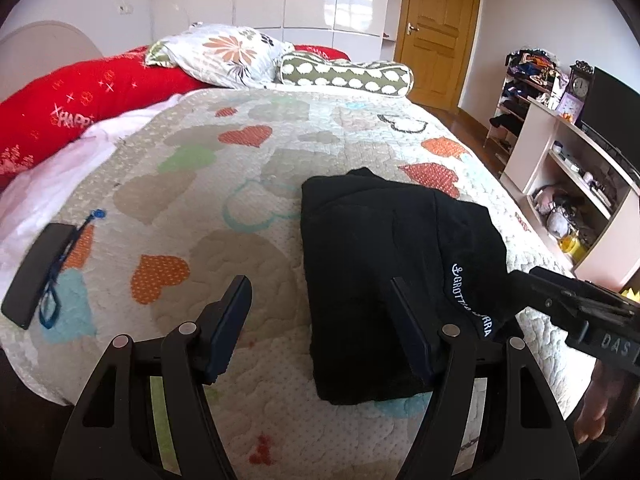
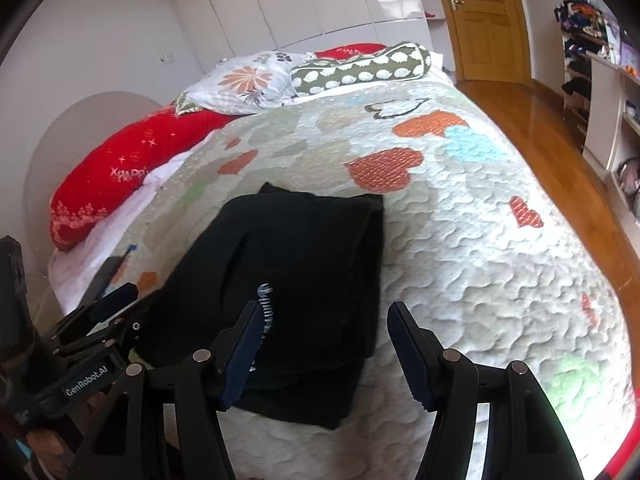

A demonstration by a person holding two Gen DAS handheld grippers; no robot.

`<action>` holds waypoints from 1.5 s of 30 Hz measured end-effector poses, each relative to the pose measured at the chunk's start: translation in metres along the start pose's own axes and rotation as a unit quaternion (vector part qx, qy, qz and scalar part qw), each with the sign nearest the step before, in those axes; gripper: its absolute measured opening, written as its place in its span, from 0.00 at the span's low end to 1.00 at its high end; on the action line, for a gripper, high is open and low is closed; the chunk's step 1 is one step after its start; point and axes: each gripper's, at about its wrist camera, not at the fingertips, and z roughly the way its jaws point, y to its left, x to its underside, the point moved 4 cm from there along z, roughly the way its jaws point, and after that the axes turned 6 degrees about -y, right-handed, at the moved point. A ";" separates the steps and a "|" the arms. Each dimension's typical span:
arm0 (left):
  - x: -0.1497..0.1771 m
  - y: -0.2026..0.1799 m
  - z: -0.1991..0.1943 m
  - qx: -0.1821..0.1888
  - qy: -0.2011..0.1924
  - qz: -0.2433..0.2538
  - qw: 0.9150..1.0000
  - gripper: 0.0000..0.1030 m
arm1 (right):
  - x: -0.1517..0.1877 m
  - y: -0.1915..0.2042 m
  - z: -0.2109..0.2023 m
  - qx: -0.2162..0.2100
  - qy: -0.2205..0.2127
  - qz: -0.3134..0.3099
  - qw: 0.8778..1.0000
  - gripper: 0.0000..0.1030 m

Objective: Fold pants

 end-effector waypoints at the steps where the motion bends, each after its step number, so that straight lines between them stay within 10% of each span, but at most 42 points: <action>1: -0.001 0.000 -0.002 -0.001 -0.003 -0.001 1.000 0.69 | 0.000 0.003 -0.002 0.001 -0.003 -0.006 1.000 0.60; 45: 0.004 0.000 0.003 -0.005 -0.005 -0.009 1.000 0.69 | -0.005 0.017 0.006 0.028 -0.006 -0.041 0.999 0.65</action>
